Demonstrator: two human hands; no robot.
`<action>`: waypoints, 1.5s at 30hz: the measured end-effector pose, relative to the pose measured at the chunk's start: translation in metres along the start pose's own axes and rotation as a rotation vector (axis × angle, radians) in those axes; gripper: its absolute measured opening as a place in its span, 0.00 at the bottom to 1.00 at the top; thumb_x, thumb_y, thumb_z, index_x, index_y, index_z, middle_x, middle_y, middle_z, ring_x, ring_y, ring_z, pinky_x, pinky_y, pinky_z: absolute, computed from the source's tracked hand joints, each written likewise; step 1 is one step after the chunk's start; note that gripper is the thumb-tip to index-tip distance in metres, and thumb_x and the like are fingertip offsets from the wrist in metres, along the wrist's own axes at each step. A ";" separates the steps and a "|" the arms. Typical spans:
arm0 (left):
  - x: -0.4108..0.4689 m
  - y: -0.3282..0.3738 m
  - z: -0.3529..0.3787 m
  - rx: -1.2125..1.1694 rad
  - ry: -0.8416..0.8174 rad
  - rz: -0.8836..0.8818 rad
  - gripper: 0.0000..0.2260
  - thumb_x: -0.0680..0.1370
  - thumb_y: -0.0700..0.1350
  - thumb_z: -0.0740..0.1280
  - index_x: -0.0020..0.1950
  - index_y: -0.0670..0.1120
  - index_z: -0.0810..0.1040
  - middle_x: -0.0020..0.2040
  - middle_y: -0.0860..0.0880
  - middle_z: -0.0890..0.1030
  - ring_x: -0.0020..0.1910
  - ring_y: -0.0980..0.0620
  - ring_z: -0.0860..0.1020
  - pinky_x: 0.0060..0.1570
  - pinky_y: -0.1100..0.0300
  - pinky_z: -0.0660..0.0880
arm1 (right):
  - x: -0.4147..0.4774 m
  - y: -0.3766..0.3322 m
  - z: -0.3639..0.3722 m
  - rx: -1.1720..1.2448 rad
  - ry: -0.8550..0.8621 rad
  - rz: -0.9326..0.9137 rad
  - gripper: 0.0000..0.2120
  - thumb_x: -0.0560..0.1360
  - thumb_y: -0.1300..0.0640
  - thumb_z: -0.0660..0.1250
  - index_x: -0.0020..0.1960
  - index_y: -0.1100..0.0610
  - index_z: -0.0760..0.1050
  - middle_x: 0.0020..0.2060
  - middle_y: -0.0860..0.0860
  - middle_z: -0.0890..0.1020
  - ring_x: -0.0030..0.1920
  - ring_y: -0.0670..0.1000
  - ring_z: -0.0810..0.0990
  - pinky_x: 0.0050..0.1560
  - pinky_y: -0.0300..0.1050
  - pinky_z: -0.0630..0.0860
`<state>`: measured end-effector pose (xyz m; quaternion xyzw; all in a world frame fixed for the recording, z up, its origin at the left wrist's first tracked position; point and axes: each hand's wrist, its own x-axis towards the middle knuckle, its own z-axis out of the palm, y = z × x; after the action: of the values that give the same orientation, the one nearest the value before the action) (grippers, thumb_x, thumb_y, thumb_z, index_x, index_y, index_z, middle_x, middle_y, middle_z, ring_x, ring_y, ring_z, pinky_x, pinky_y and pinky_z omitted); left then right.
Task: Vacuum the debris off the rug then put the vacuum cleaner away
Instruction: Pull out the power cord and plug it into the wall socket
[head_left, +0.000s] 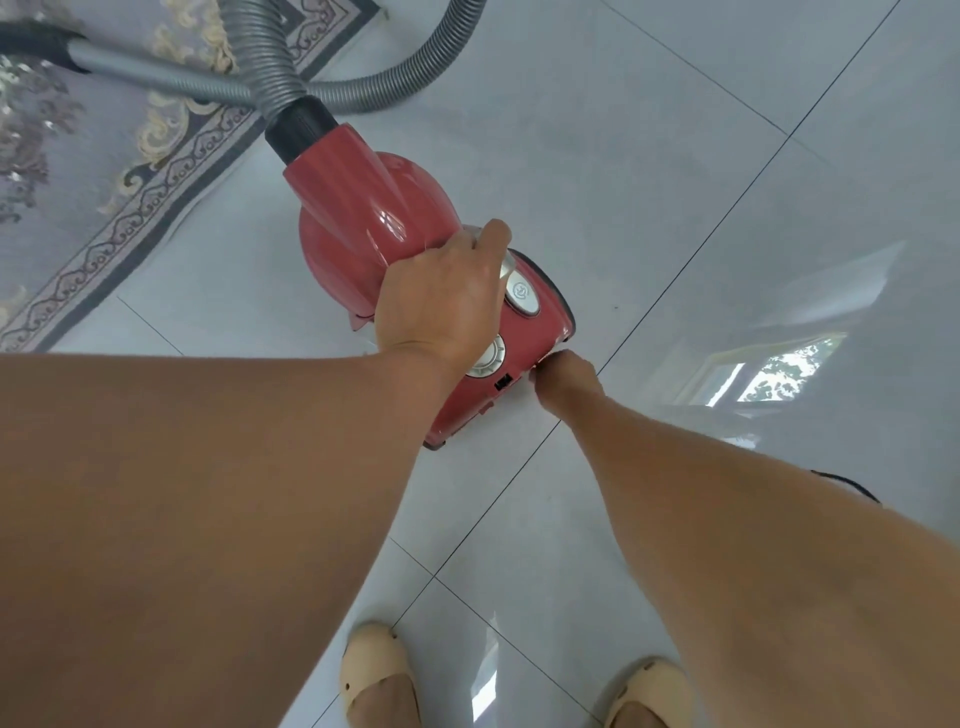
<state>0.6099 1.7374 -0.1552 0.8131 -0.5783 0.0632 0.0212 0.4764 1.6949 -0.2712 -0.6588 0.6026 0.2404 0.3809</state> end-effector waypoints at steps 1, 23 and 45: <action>0.000 0.000 0.000 -0.009 -0.002 0.002 0.09 0.72 0.43 0.71 0.52 0.48 0.79 0.34 0.51 0.79 0.22 0.46 0.74 0.25 0.66 0.53 | -0.012 0.014 -0.001 -0.095 0.031 0.020 0.11 0.78 0.62 0.57 0.54 0.58 0.77 0.56 0.57 0.80 0.55 0.60 0.79 0.49 0.45 0.72; -0.001 0.001 -0.002 0.019 -0.002 -0.006 0.09 0.71 0.44 0.73 0.50 0.49 0.80 0.30 0.52 0.77 0.20 0.47 0.74 0.24 0.66 0.58 | -0.091 0.134 0.003 -0.752 -0.348 0.243 0.19 0.79 0.63 0.55 0.68 0.55 0.72 0.65 0.51 0.76 0.65 0.53 0.74 0.62 0.45 0.71; 0.001 0.001 0.002 -0.022 0.028 0.005 0.09 0.72 0.44 0.72 0.51 0.47 0.80 0.33 0.51 0.79 0.22 0.47 0.75 0.23 0.65 0.60 | 0.008 0.006 0.012 0.308 0.147 -0.002 0.10 0.78 0.58 0.63 0.57 0.60 0.74 0.55 0.57 0.79 0.54 0.60 0.79 0.46 0.46 0.71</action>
<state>0.6096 1.7363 -0.1573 0.8104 -0.5807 0.0682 0.0382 0.4737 1.6992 -0.2858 -0.6089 0.6579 0.0962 0.4326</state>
